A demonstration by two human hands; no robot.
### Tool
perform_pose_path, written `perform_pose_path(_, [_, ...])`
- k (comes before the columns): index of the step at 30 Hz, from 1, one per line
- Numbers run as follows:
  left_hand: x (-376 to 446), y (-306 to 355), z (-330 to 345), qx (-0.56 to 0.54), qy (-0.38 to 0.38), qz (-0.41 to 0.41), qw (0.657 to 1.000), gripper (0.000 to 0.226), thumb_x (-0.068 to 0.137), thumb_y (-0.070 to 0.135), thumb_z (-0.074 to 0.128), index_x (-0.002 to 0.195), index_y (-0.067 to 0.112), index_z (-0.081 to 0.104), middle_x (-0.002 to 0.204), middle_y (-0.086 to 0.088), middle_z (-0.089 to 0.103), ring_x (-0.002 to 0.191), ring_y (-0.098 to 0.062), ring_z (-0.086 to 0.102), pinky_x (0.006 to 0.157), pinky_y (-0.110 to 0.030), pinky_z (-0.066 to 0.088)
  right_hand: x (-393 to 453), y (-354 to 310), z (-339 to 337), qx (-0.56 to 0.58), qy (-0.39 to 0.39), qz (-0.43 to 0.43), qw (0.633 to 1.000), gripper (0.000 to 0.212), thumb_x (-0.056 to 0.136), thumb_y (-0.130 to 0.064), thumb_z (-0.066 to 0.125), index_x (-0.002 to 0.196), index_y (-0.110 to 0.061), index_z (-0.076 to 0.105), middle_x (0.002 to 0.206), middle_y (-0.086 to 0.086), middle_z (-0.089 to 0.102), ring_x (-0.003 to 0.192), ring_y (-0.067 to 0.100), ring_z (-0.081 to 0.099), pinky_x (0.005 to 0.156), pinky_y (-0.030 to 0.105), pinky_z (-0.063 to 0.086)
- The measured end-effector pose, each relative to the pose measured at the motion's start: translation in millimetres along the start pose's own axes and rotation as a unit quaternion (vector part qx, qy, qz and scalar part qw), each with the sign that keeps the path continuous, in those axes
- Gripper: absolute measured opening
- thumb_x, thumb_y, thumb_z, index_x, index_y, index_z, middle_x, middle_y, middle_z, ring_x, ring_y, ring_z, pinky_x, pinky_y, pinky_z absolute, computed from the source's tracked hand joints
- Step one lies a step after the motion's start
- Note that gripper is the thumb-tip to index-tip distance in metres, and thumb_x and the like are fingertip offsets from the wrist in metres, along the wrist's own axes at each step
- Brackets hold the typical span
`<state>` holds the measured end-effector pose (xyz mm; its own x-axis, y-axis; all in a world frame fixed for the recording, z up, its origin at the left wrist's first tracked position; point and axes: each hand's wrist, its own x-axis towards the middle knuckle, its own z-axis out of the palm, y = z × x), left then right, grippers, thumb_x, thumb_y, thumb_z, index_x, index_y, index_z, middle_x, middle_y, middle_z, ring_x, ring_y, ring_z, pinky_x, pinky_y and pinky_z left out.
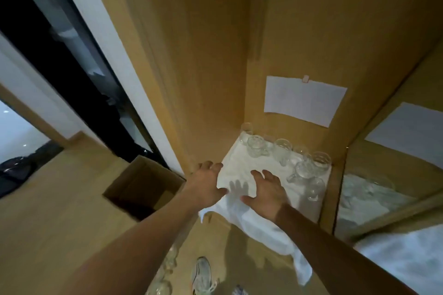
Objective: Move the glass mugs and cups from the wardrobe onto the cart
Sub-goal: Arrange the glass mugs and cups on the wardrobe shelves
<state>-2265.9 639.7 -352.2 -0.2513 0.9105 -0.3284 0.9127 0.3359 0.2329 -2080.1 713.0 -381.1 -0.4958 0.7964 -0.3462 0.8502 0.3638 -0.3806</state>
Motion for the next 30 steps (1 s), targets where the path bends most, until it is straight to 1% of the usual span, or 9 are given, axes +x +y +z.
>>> perform_pose_path(5, [54, -19, -5, 0.011, -0.034, 0.071, 0.997, 0.077, 0.089, 0.052, 0.065, 0.153, 0.023, 0.034, 0.151, -0.005, 0.042, 0.140, -0.031, 0.036, 0.112, -0.043, 0.037, 25, -10, 6, 0.000, 0.022, 0.071, 0.997, 0.083, 0.087, -0.060, 0.064, 0.154, -0.027, 0.027, 0.157, 0.006, 0.031, 0.142, 0.030, 0.032, 0.108, 0.041, 0.039])
perform_pose_path(8, [76, -23, 0, -0.018, -0.055, 0.101, 0.993, 0.077, 0.090, 0.050, 0.066, 0.155, 0.022, 0.033, 0.154, -0.006, 0.037, 0.141, -0.030, 0.033, 0.113, -0.038, 0.035, 34, -10, 6, 0.015, 0.029, 0.123, 0.992, 0.084, 0.088, -0.060, 0.063, 0.155, -0.028, 0.025, 0.158, 0.006, 0.030, 0.143, 0.030, 0.032, 0.110, 0.040, 0.038])
perform_pose_path(12, [108, -20, 1, -0.021, -0.062, 0.152, 0.986, 0.076, 0.090, 0.050, 0.065, 0.154, 0.021, 0.035, 0.152, -0.005, 0.041, 0.139, -0.029, 0.038, 0.112, -0.040, 0.038, 37, -2, 8, 0.033, 0.037, 0.187, 0.981, 0.084, 0.089, -0.060, 0.063, 0.156, -0.026, 0.025, 0.157, 0.006, 0.032, 0.142, 0.029, 0.034, 0.111, 0.041, 0.038])
perform_pose_path(17, [135, -14, 8, -0.064, -0.082, 0.169, 0.980, 0.077, 0.091, 0.047, 0.066, 0.155, 0.022, 0.032, 0.156, -0.005, 0.038, 0.141, -0.028, 0.036, 0.112, -0.040, 0.037, 32, 10, 17, 0.062, 0.031, 0.248, 0.966, 0.084, 0.090, -0.056, 0.065, 0.157, -0.023, 0.025, 0.159, 0.008, 0.032, 0.144, 0.028, 0.034, 0.114, 0.040, 0.037])
perform_pose_path(22, [165, 0, 19, -0.096, -0.103, 0.176, 0.974, 0.077, 0.094, 0.046, 0.065, 0.157, 0.020, 0.030, 0.159, -0.005, 0.035, 0.144, -0.026, 0.034, 0.115, -0.037, 0.033, 43, 35, 24, 0.066, 0.037, 0.283, 0.956, 0.083, 0.090, -0.057, 0.063, 0.155, -0.020, 0.030, 0.155, 0.009, 0.039, 0.139, 0.028, 0.042, 0.112, 0.038, 0.039])
perform_pose_path(26, [186, 15, 28, -0.107, -0.114, 0.159, 0.975, 0.076, 0.094, 0.048, 0.064, 0.157, 0.023, 0.029, 0.158, -0.005, 0.035, 0.145, -0.025, 0.033, 0.117, -0.036, 0.031, 69, 60, 26, 0.107, 0.071, 0.298, 0.946, 0.082, 0.090, -0.053, 0.066, 0.155, -0.016, 0.032, 0.154, 0.009, 0.041, 0.143, 0.026, 0.036, 0.117, 0.036, 0.031])
perform_pose_path(28, [198, 23, 33, -0.107, -0.118, 0.149, 0.976, 0.075, 0.093, 0.048, 0.065, 0.156, 0.023, 0.032, 0.157, -0.005, 0.037, 0.144, -0.024, 0.034, 0.116, -0.032, 0.030, 82, 75, 28, 0.126, 0.092, 0.316, 0.936, 0.080, 0.090, -0.051, 0.067, 0.154, -0.016, 0.034, 0.154, 0.009, 0.041, 0.143, 0.025, 0.036, 0.117, 0.036, 0.031])
perform_pose_path(30, [210, 31, 40, -0.096, -0.120, 0.151, 0.977, 0.075, 0.091, 0.046, 0.068, 0.154, 0.018, 0.037, 0.153, -0.007, 0.043, 0.141, -0.025, 0.039, 0.115, -0.030, 0.032, 93, 88, 32, 0.140, 0.101, 0.338, 0.925, 0.077, 0.090, -0.051, 0.066, 0.152, -0.016, 0.036, 0.153, 0.009, 0.043, 0.141, 0.026, 0.039, 0.115, 0.036, 0.032])
